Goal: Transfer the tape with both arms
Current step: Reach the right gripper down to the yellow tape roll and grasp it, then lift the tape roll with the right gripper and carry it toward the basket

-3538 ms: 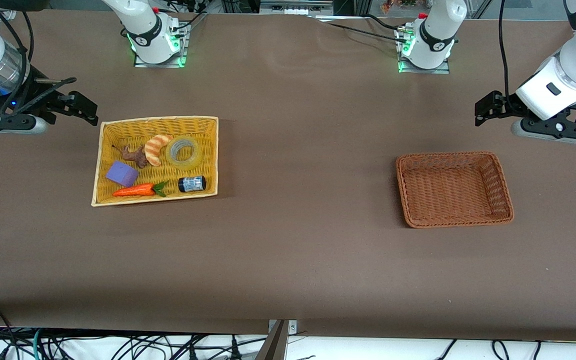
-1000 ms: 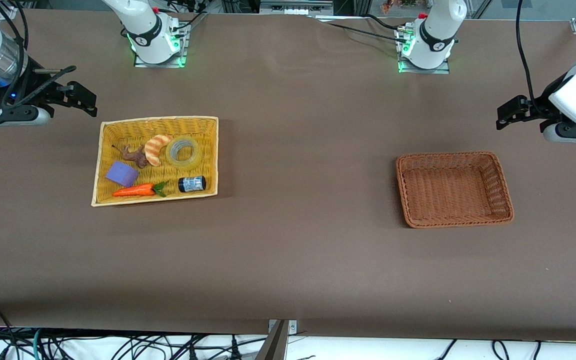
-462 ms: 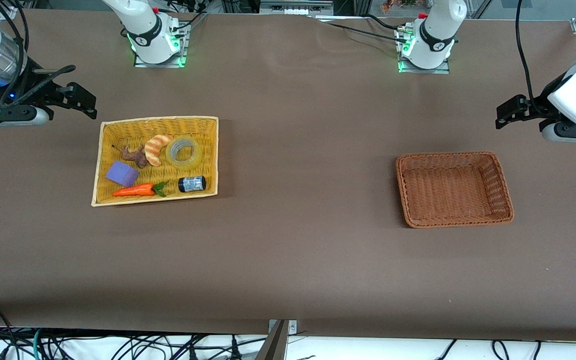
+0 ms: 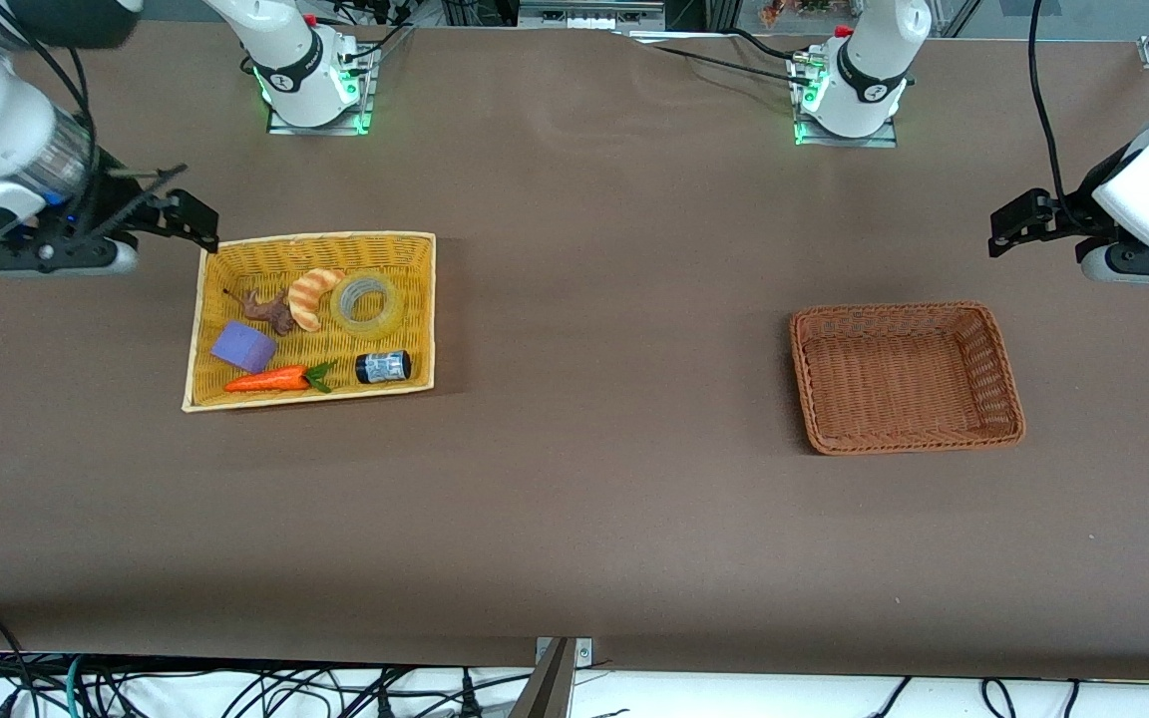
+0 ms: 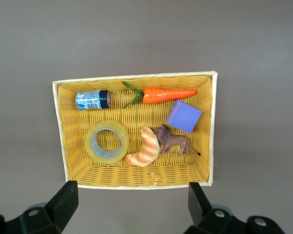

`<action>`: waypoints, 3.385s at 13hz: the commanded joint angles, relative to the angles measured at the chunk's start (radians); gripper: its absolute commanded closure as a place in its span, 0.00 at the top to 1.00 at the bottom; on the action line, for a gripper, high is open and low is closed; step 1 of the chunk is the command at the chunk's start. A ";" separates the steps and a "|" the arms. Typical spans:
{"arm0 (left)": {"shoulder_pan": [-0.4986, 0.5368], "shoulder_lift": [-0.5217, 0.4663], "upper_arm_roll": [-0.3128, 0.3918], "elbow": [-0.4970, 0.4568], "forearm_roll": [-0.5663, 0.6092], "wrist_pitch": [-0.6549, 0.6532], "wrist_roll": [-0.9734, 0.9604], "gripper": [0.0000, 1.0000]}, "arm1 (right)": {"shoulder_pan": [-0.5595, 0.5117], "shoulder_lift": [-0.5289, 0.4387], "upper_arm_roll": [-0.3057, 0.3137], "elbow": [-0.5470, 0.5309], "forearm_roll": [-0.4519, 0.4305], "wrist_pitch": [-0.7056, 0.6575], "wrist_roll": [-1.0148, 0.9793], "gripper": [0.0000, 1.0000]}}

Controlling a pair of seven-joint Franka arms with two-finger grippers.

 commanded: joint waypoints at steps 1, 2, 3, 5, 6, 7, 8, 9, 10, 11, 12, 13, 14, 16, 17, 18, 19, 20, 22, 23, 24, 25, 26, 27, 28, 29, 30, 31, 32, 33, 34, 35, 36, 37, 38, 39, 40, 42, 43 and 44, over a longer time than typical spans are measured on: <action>0.011 0.009 -0.006 0.028 -0.016 -0.026 0.013 1.00 | -0.004 -0.016 0.029 -0.165 0.017 0.140 0.036 1.00; 0.011 0.009 -0.007 0.028 -0.016 -0.026 0.013 1.00 | -0.004 -0.008 0.044 -0.220 0.016 0.198 0.077 1.00; 0.011 0.009 -0.007 0.028 -0.016 -0.026 0.013 1.00 | -0.002 -0.005 0.067 -0.276 0.013 0.261 0.114 1.00; 0.011 0.008 -0.006 0.027 -0.016 -0.028 0.013 1.00 | -0.002 0.018 0.082 -0.388 0.013 0.400 0.138 1.00; 0.011 0.008 -0.006 0.027 -0.016 -0.029 0.013 1.00 | -0.004 0.045 0.082 -0.426 0.010 0.469 0.136 1.00; 0.011 0.009 -0.006 0.027 -0.016 -0.029 0.013 1.00 | -0.004 0.081 0.084 -0.446 0.008 0.523 0.130 1.00; 0.011 0.008 -0.006 0.027 -0.016 -0.029 0.013 1.00 | -0.004 0.120 0.084 -0.448 0.008 0.562 0.128 1.00; 0.011 0.008 -0.006 0.027 -0.016 -0.029 0.013 1.00 | -0.004 0.159 0.082 -0.448 0.007 0.603 0.128 1.00; 0.011 0.008 -0.006 0.027 -0.016 -0.029 0.013 1.00 | -0.002 0.193 0.082 -0.451 0.007 0.650 0.128 1.00; 0.011 0.008 -0.006 0.027 -0.016 -0.029 0.013 1.00 | -0.002 0.225 0.082 -0.454 0.005 0.690 0.128 1.00; 0.011 0.008 -0.006 0.027 -0.016 -0.029 0.013 1.00 | -0.002 0.245 0.082 -0.474 0.004 0.741 0.128 1.00; 0.011 0.008 -0.006 0.027 -0.016 -0.032 0.013 1.00 | -0.002 0.260 0.082 -0.497 0.002 0.792 0.127 1.00; 0.011 0.008 -0.004 0.027 -0.016 -0.037 0.013 1.00 | -0.001 0.268 0.082 -0.521 0.002 0.829 0.127 1.00; 0.011 0.008 -0.004 0.027 -0.016 -0.040 0.013 1.00 | -0.001 0.268 0.082 -0.554 0.002 0.846 0.128 1.00; 0.013 0.008 -0.004 0.027 -0.016 -0.040 0.013 1.00 | -0.001 0.264 0.082 -0.569 0.002 0.847 0.128 1.00; 0.011 0.008 -0.003 0.027 -0.016 -0.040 0.013 1.00 | -0.001 0.256 0.084 -0.586 0.002 0.850 0.128 1.00; 0.013 0.008 -0.003 0.027 -0.016 -0.040 0.013 1.00 | -0.001 0.233 0.084 -0.603 0.002 0.849 0.128 1.00; 0.013 0.008 -0.003 0.027 -0.016 -0.040 0.013 1.00 | -0.001 0.213 0.084 -0.618 0.002 0.843 0.128 1.00; 0.013 0.008 -0.001 0.027 -0.016 -0.041 0.013 1.00 | -0.001 0.208 0.088 -0.641 0.002 0.858 0.128 1.00; 0.013 0.008 -0.001 0.027 -0.016 -0.041 0.013 1.00 | -0.001 0.211 0.088 -0.650 0.002 0.878 0.127 0.99; 0.013 0.008 -0.001 0.027 -0.016 -0.041 0.013 1.00 | -0.001 0.216 0.088 -0.656 0.002 0.890 0.127 0.92; 0.013 0.008 -0.001 0.027 -0.016 -0.041 0.013 1.00 | -0.001 0.221 0.088 -0.658 0.002 0.899 0.127 0.85; 0.013 0.008 -0.001 0.027 -0.016 -0.041 0.013 1.00 | -0.001 0.225 0.088 -0.663 0.002 0.906 0.127 0.73; 0.013 0.008 -0.001 0.027 -0.016 -0.041 0.013 1.00 | -0.001 0.228 0.088 -0.666 0.002 0.913 0.127 0.58; 0.013 0.008 -0.001 0.027 -0.016 -0.041 0.013 1.00 | -0.001 0.228 0.088 -0.670 0.002 0.913 0.127 0.39; 0.013 0.008 -0.001 0.027 -0.016 -0.041 0.013 1.00 | -0.001 0.224 0.088 -0.670 0.002 0.907 0.125 0.22; 0.013 0.008 -0.001 0.027 -0.016 -0.041 0.013 1.00 | -0.001 0.219 0.088 -0.667 0.002 0.904 0.124 0.03; 0.013 0.008 -0.001 0.027 -0.016 -0.041 0.013 1.00 | -0.001 0.211 0.088 -0.663 0.002 0.895 0.124 0.00; 0.013 0.008 -0.001 0.027 -0.016 -0.041 0.013 1.00 | -0.001 0.198 0.088 -0.658 0.002 0.887 0.122 0.00; 0.013 0.008 -0.001 0.027 -0.016 -0.041 0.013 1.00 | -0.001 0.185 0.088 -0.652 0.002 0.887 0.115 0.00; 0.013 0.008 -0.001 0.027 -0.016 -0.041 0.013 1.00 | -0.001 0.166 0.088 -0.640 0.001 0.870 0.115 0.00; 0.013 0.008 -0.001 0.027 -0.016 -0.041 0.013 1.00 | -0.001 0.149 0.088 -0.609 -0.001 0.813 0.116 0.00; 0.013 0.008 -0.001 0.027 -0.016 -0.041 0.013 1.00 | -0.001 0.129 0.088 -0.560 -0.001 0.738 0.118 0.00; 0.013 0.008 -0.001 0.028 -0.016 -0.041 0.013 1.00 | 0.001 0.121 0.090 -0.487 -0.001 0.640 0.119 0.00; 0.013 0.008 -0.001 0.028 -0.016 -0.041 0.013 1.00 | 0.004 0.121 0.102 -0.403 0.000 0.538 0.124 0.00; 0.013 0.008 -0.001 0.028 -0.014 -0.041 0.013 1.00 | 0.009 0.130 0.114 -0.323 0.000 0.457 0.131 0.00; 0.013 0.008 -0.001 0.028 -0.014 -0.041 0.013 1.00 | 0.037 0.144 0.115 -0.257 0.008 0.398 0.136 0.00; 0.013 0.008 -0.001 0.028 -0.014 -0.040 0.013 1.00 | 0.106 0.209 0.113 -0.125 0.013 0.314 0.220 0.00; 0.013 0.008 -0.001 0.028 -0.014 -0.041 0.013 1.00 | 0.152 0.249 0.113 -0.068 0.013 0.297 0.298 0.00; 0.013 0.008 -0.001 0.028 -0.014 -0.041 0.013 1.00 | 0.203 0.298 0.115 -0.008 0.013 0.291 0.390 0.00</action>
